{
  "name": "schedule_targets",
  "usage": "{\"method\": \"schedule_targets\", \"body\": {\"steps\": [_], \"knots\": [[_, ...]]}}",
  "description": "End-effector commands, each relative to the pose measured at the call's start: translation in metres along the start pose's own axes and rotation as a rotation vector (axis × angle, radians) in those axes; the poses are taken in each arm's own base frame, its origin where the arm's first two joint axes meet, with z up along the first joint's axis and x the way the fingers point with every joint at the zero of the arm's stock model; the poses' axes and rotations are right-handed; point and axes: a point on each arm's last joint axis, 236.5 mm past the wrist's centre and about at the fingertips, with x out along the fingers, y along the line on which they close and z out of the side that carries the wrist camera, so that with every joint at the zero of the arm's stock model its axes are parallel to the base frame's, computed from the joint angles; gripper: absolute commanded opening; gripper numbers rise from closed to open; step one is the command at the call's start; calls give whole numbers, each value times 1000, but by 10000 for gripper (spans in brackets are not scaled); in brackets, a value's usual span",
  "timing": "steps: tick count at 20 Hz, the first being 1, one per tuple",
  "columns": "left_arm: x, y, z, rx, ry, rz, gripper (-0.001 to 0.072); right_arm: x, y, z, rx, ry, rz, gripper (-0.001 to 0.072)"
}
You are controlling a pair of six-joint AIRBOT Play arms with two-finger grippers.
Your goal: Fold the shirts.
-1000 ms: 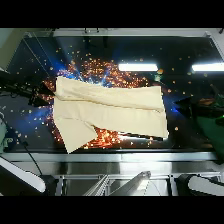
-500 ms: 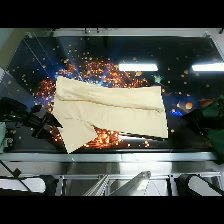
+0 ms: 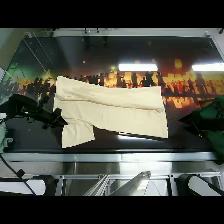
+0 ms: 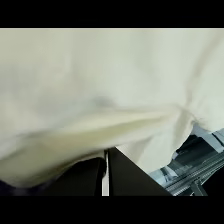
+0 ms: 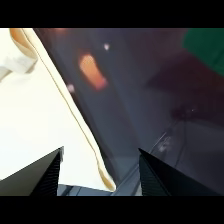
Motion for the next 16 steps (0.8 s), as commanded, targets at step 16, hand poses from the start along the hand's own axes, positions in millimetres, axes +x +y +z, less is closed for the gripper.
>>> {"method": "schedule_targets", "body": {"steps": [16], "knots": [[-4, -29, -22, 111, 110, -34, 25, 81, 41, -90, -149, 253, 42, 393]]}}
